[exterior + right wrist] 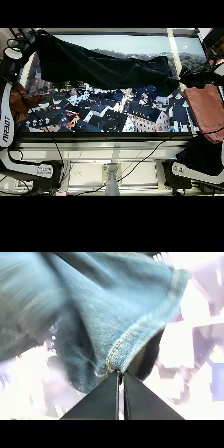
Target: Fold the clothes and pants, and hang the long-sleeved shirts on hangers.
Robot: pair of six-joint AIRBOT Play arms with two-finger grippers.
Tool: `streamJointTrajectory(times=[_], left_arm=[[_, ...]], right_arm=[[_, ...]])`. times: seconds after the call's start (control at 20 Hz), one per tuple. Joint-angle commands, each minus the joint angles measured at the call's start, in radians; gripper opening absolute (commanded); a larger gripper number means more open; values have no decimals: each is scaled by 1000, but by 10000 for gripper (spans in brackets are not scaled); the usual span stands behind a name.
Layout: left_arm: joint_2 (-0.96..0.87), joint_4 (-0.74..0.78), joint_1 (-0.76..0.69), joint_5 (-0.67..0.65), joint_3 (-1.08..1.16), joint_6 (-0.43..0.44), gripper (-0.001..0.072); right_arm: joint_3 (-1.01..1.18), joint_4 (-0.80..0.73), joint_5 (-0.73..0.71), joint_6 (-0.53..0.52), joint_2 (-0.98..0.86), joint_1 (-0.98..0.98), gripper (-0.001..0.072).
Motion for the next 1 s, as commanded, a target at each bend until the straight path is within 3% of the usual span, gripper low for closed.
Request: streamJointTrajectory(times=[0.0,0.15,0.25,0.45,0.6,0.7,0.95], left_arm=[[8,78,26,-210,1,-87,58],[8,357,76,-361,1,-378,58],[-10,492,122,-465,-1,-488,60],[-85,499,193,-638,-2,-488,60],[-126,494,196,-644,-2,-488,60],[-135,495,187,-637,-1,-479,61],[-134,497,185,-615,-1,-477,60]], right_arm=[[89,-42,268,-135,2,-55,20],[94,-97,285,-181,2,-66,20],[94,-100,254,-181,2,-66,20],[93,-101,196,-181,-5,-66,20],[69,-121,173,-293,-33,-66,20],[29,-155,257,-336,-71,-63,19],[-100,-185,324,-364,-118,-63,20]])
